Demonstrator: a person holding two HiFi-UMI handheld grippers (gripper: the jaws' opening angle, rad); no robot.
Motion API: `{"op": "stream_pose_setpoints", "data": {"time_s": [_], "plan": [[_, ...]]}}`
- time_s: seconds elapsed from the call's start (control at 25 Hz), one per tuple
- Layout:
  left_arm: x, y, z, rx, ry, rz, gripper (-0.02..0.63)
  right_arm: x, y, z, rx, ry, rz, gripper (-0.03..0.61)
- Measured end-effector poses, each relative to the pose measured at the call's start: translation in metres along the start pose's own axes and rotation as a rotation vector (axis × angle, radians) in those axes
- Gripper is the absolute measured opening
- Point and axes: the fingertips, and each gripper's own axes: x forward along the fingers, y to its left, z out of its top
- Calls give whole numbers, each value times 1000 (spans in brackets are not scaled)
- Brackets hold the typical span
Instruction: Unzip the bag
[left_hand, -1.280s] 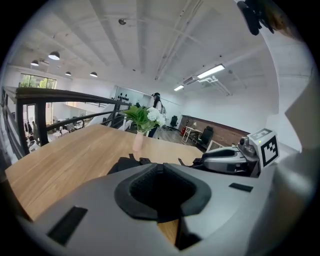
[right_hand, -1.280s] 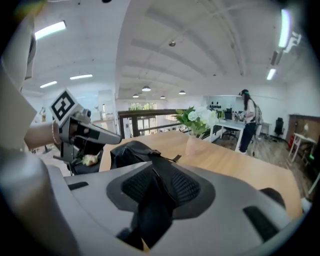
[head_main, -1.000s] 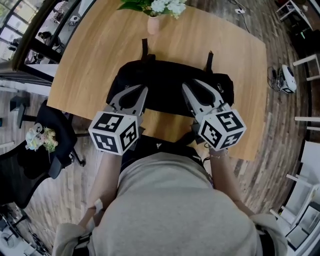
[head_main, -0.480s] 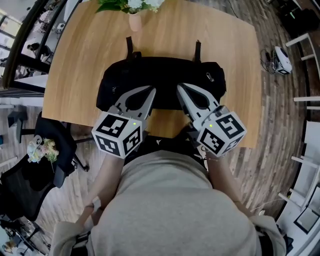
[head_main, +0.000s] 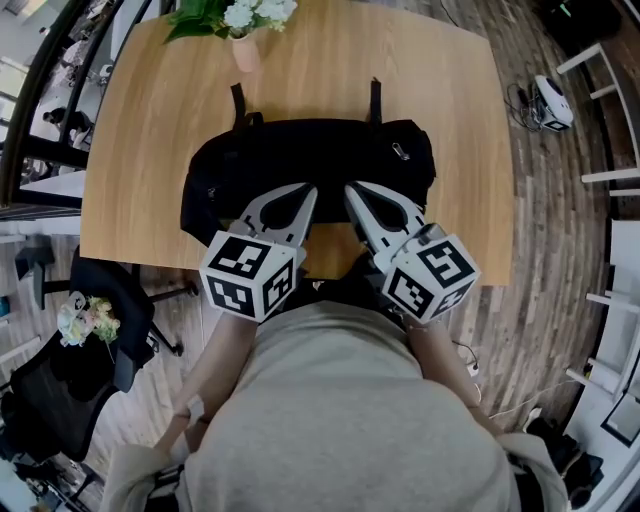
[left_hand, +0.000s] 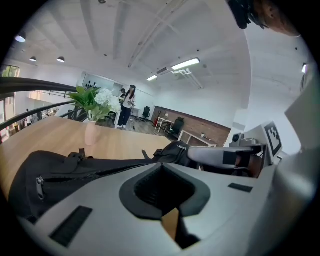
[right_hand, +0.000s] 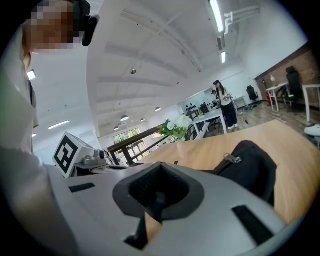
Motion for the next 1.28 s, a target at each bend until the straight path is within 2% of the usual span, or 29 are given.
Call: {"op": "stream_pose_setpoints", "data": {"time_s": [0.24,0.56,1.28], "plan": [[5,0,-9,-18,18,15,18,-2,-13,0,-4,8,-44,5],[9,3,-8,-35,14,32,18,4,-12,-4,-33,71,-28,6],[9,3,-10,-53,12,23,18,7,-11,-11,-52,106,-18,5]]}}
